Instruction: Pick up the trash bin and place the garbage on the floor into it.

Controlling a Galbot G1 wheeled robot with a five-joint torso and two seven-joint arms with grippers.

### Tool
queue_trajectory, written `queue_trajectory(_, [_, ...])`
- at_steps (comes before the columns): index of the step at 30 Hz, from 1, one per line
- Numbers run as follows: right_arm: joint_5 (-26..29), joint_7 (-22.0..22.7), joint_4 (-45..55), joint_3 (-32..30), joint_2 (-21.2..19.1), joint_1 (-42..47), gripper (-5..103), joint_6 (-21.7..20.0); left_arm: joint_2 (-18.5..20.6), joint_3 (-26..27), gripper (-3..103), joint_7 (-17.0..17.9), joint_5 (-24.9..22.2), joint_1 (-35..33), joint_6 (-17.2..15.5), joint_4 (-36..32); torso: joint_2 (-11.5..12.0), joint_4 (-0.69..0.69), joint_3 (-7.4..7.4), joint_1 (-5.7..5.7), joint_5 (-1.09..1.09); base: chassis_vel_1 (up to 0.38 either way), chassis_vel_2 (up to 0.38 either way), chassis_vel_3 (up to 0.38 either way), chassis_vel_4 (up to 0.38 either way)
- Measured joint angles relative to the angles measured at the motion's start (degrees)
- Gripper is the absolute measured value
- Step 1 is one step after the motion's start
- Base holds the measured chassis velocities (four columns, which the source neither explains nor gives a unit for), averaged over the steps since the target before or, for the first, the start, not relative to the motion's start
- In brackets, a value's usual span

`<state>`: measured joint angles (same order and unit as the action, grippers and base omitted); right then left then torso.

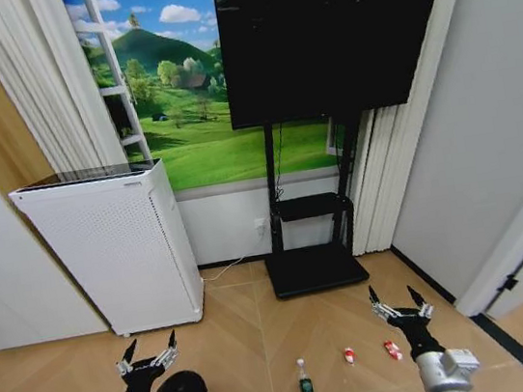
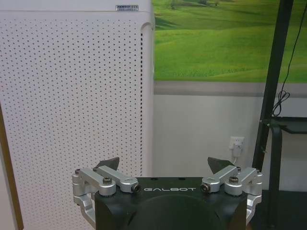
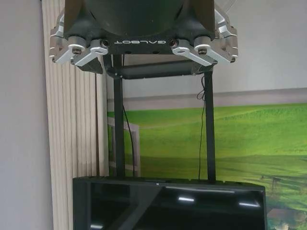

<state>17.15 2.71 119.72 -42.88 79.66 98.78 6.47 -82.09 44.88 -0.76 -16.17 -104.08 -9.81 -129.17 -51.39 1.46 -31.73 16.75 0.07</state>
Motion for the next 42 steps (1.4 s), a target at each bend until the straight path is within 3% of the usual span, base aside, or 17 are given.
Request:
queue_trajectory(2, [0.1, -0.1, -0.4, 0.0, -0.1, -0.2, 100, 1.7, 0.0, 0.0, 100, 0.1, 0.1, 0.0, 0.0, 0.0, 0.0, 0.04, 0.00, 0.03, -0.13, -0.138, 0.151, 0.052, -0.091])
queue_trajectory(4, [0.2, -0.2, -0.8, 0.0, 0.0, -0.3, 100, 3.0, 0.0, 0.0, 100, 0.4, 0.8, -0.2, 0.1, 0.1, 0.0, 0.01, -0.01, 0.04, -0.03, -0.055, 0.111, 0.027, -0.003])
queue_trajectory(7, [0.3, -0.4, -1.1, -0.2, 0.0, 0.1, 100, 4.2, -0.1, 0.2, 100, 0.8, 2.0, -0.7, 0.8, 0.4, 0.0, 0.00, 0.00, 0.00, -0.09, 0.012, -0.024, -0.020, 0.010])
queue_trajectory(21, [0.5, -1.7, -0.8, 0.8, 0.2, 0.6, 100, 4.5, -0.3, 0.7, 100, 1.6, 2.8, -0.1, 2.5, 0.6, 0.3, 0.01, 0.21, -0.20, -0.06, 0.025, -0.029, -0.023, 0.018])
queue_trajectory(42, [-0.2, -2.5, -1.9, 1.2, 1.1, 0.6, 100, 5.8, 0.0, 0.5, 100, 0.0, 1.8, -0.2, 3.3, 0.6, 6.5, 0.01, 3.66, -2.94, -0.07, 0.000, 0.000, 0.000, 0.000])
